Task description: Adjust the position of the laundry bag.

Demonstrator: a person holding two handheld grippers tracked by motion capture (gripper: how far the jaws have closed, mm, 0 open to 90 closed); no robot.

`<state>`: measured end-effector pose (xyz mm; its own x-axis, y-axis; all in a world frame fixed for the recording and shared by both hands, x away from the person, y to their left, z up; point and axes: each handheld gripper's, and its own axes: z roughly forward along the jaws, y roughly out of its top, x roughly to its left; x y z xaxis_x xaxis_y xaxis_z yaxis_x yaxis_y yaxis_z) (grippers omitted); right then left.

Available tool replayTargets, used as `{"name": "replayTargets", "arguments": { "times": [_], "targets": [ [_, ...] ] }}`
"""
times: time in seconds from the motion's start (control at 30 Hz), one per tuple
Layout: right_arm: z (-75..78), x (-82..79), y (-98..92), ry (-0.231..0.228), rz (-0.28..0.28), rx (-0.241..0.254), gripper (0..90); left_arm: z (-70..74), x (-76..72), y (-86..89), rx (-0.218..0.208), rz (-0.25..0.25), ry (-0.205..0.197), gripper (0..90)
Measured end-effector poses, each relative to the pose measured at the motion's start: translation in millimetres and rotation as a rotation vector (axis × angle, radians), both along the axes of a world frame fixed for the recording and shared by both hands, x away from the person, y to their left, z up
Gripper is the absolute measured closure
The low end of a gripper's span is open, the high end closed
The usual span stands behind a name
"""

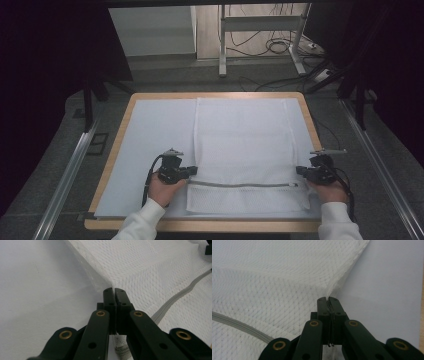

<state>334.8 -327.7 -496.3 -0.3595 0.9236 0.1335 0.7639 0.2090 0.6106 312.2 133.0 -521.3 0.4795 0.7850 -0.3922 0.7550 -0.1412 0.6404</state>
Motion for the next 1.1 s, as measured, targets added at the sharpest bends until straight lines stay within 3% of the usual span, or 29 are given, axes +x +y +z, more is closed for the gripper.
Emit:
{"name": "replayTargets", "arguments": {
  "times": [0.8,1.1],
  "targets": [
    [1.9,-2.7,22.2,-0.008,0.042,0.005,87.6,5.1,-3.4,27.7,-0.027,0.023,-0.004,89.4],
    [1.0,-0.9,37.3,-0.009,0.06,0.007,87.6,6.1,-6.3,36.6,-0.012,0.033,-0.008,89.4]
  ]
}}
